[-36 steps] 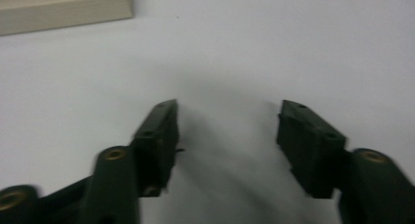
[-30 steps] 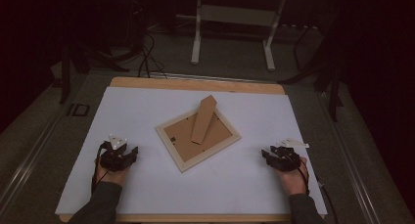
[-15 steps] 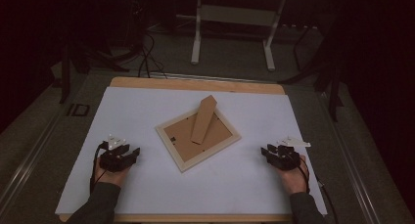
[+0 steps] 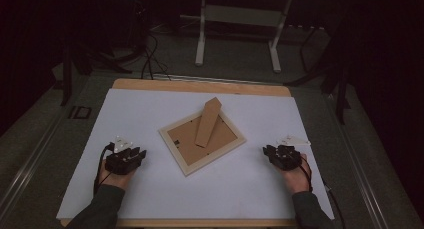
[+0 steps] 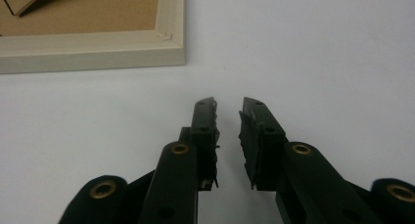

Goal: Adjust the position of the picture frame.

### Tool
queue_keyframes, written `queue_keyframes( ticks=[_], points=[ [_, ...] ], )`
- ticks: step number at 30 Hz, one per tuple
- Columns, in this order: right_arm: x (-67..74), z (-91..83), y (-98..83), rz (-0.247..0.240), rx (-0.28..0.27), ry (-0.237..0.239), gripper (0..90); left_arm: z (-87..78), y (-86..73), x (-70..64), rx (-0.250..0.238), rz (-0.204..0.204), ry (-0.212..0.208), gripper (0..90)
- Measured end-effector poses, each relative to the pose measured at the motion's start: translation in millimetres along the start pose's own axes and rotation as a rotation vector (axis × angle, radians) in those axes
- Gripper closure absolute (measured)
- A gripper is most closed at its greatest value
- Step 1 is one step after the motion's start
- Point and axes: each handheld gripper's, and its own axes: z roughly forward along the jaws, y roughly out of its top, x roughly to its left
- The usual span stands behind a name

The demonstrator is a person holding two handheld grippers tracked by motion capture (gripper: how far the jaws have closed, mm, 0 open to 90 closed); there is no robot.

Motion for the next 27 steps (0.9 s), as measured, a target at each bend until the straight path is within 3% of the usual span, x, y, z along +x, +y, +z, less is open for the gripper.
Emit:
queue_keyframes(
  ticks=[6, 11, 19, 27],
  points=[
    [-0.9, 6.2, 6.8, -0.002, -0.003, 0.004, 83.5, 1.9, 3.8, 1.0, 0.001, -0.001, -0.002, 77.3],
    [-0.9, 10.6, 13.2, 0.000, -0.003, 0.017, 89.6, 5.8, 9.9, 2.4, 0.001, 0.009, -0.003, 89.6],
    [7.9, 16.3, 18.0, -0.021, 0.000, 0.040, 89.8, 15.3, 22.9, 10.8, 0.010, 0.008, -0.001, 90.0],
    [14.9, 19.8, 19.2, -0.029, -0.002, 0.050, 89.8, 24.9, 41.7, 21.0, -0.026, 0.009, -0.005, 90.0]
  ],
)
